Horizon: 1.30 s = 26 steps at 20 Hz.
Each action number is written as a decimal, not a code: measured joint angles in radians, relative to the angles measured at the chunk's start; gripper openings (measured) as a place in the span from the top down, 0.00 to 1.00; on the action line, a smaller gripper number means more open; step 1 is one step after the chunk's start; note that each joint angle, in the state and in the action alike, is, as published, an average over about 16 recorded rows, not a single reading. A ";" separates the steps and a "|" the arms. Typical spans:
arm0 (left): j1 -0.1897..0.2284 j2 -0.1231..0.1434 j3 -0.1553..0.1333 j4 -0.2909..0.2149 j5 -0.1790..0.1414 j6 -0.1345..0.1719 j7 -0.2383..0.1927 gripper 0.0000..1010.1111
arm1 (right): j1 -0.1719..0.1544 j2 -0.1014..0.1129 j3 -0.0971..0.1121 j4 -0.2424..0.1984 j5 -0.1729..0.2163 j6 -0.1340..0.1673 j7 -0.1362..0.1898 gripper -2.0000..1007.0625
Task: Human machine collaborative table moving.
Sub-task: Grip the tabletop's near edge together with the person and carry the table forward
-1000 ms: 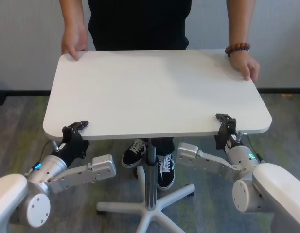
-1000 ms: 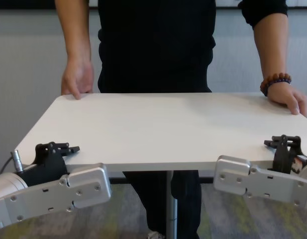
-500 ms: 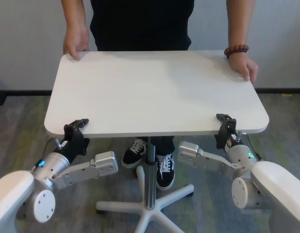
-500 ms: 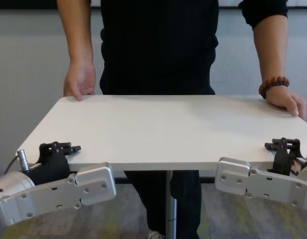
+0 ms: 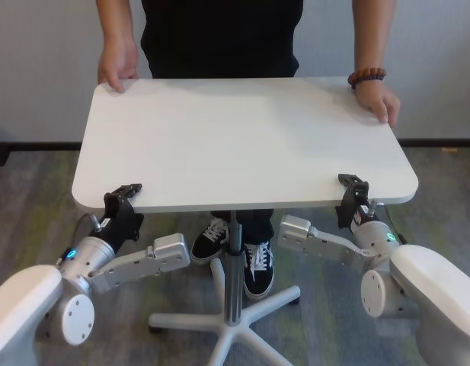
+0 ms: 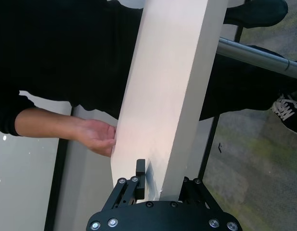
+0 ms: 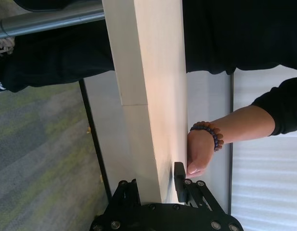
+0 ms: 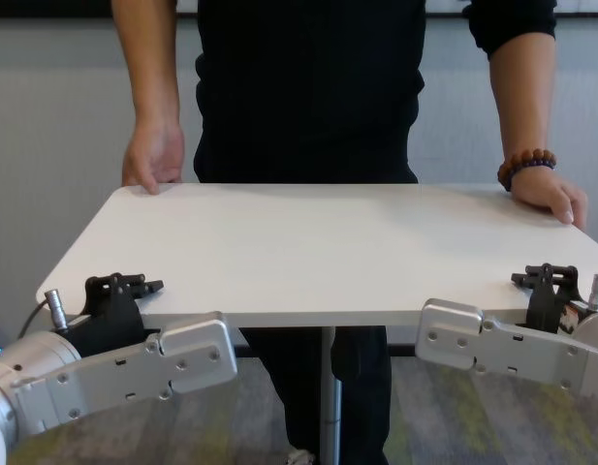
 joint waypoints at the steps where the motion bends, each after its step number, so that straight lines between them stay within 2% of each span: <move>1: -0.003 -0.003 0.001 0.006 0.000 0.000 0.002 0.67 | 0.006 -0.002 -0.001 0.010 0.002 -0.003 -0.003 0.67; 16: -0.050 -0.041 0.025 0.115 -0.005 -0.021 0.034 0.67 | 0.069 -0.029 -0.018 0.136 0.042 -0.051 -0.033 0.67; 26: -0.062 -0.051 0.040 0.155 0.001 -0.038 0.052 0.67 | 0.083 -0.041 -0.015 0.177 0.072 -0.070 -0.041 0.66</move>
